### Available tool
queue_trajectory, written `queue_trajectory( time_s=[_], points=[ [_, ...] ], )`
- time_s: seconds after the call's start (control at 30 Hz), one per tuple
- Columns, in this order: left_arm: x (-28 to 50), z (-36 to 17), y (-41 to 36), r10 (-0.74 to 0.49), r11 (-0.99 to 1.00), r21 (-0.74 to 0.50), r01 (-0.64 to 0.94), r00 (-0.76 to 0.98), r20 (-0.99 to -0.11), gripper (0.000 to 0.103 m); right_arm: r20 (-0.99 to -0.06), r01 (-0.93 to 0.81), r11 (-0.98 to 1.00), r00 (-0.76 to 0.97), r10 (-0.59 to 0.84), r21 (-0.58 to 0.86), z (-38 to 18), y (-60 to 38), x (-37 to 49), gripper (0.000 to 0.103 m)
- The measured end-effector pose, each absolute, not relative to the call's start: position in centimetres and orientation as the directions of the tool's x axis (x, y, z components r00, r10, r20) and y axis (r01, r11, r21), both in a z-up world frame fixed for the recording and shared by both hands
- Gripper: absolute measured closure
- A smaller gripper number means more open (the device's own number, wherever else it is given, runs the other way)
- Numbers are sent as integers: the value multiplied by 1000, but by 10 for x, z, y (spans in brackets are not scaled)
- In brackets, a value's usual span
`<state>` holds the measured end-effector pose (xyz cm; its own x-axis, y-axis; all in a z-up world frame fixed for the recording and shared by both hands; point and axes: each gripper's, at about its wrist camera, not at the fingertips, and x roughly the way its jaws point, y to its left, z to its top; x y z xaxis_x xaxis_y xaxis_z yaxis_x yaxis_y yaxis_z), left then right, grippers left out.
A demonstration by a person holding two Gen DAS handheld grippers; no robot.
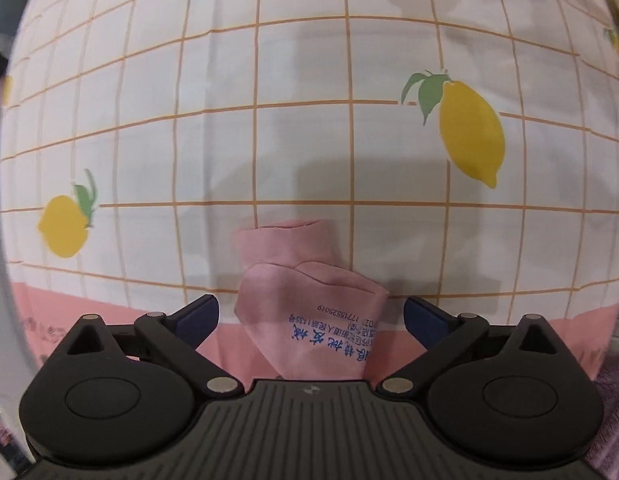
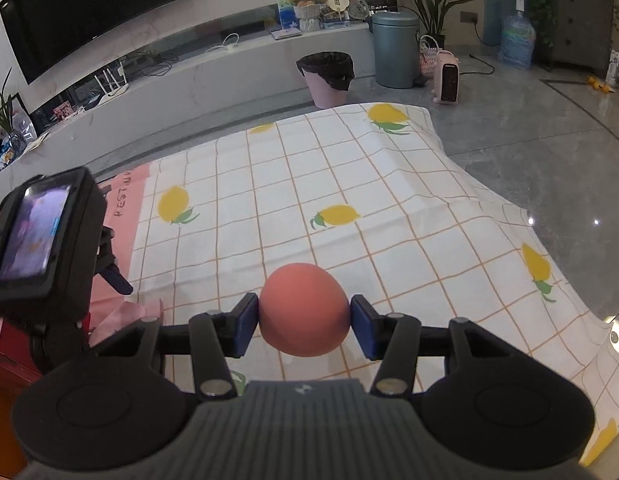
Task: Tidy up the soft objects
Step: 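Grasp the pink sock with the left tool while the right tool holds the peach ball, then lift the pink sock and peach ball and carry both over the orange box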
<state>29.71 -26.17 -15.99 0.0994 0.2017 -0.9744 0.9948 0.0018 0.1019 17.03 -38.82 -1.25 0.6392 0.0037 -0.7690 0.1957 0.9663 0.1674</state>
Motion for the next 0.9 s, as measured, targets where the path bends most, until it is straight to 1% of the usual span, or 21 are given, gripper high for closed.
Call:
queue_trajectory(
  time_s=[0.13, 0.27, 0.4, 0.5, 0.57, 0.6, 0.63, 0.67, 0.7, 0.73, 0.8, 0.9],
  points=[
    [318, -169, -263, 224, 36, 10, 999, 2, -975, 0, -776, 188, 968, 630, 9, 164, -14, -386, 172, 52],
    [323, -174, -264, 224, 7, 2, 1000, 0, -975, 0, -773, 174, 967, 633, 33, 184, -15, -384, 172, 52],
    [304, -164, -257, 164, -83, 6, 997, 19, -986, 0, -778, 176, 969, 628, 24, 173, -16, -382, 173, 52],
    [295, -160, -255, 143, -81, 4, 997, 16, -990, 9, -774, 173, 973, 633, 9, 152, -16, -378, 172, 54],
    [288, -157, -255, 133, -83, 3, 997, 14, -991, 21, -766, 156, 974, 643, 28, 167, -14, -378, 171, 54],
    [286, -154, -254, 129, -83, 2, 997, 13, -992, 35, -761, 150, 973, 648, 37, 175, -13, -378, 170, 54],
    [286, -151, -254, 122, -75, 3, 997, 12, -992, 56, -758, 145, 973, 651, 42, 179, -12, -378, 171, 54],
    [286, -149, -255, 114, -66, 4, 998, 11, -993, 66, -756, 140, 974, 653, 46, 180, -11, -377, 170, 55],
    [284, -147, -256, 108, -69, 8, 998, 15, -994, 82, -755, 136, 974, 653, 48, 179, -11, -376, 170, 55],
    [280, -148, -256, 106, -87, 14, 996, 24, -994, 89, -756, 133, 975, 652, 49, 178, -12, -375, 169, 55],
    [271, -145, -257, 109, -113, 32, 993, 44, -993, 93, -760, 130, 976, 648, 49, 174, -13, -374, 169, 55],
    [264, -145, -265, 132, -43, 54, 998, 59, -989, 93, -765, 133, 977, 643, 44, 168, -14, -374, 169, 55]
  ],
)
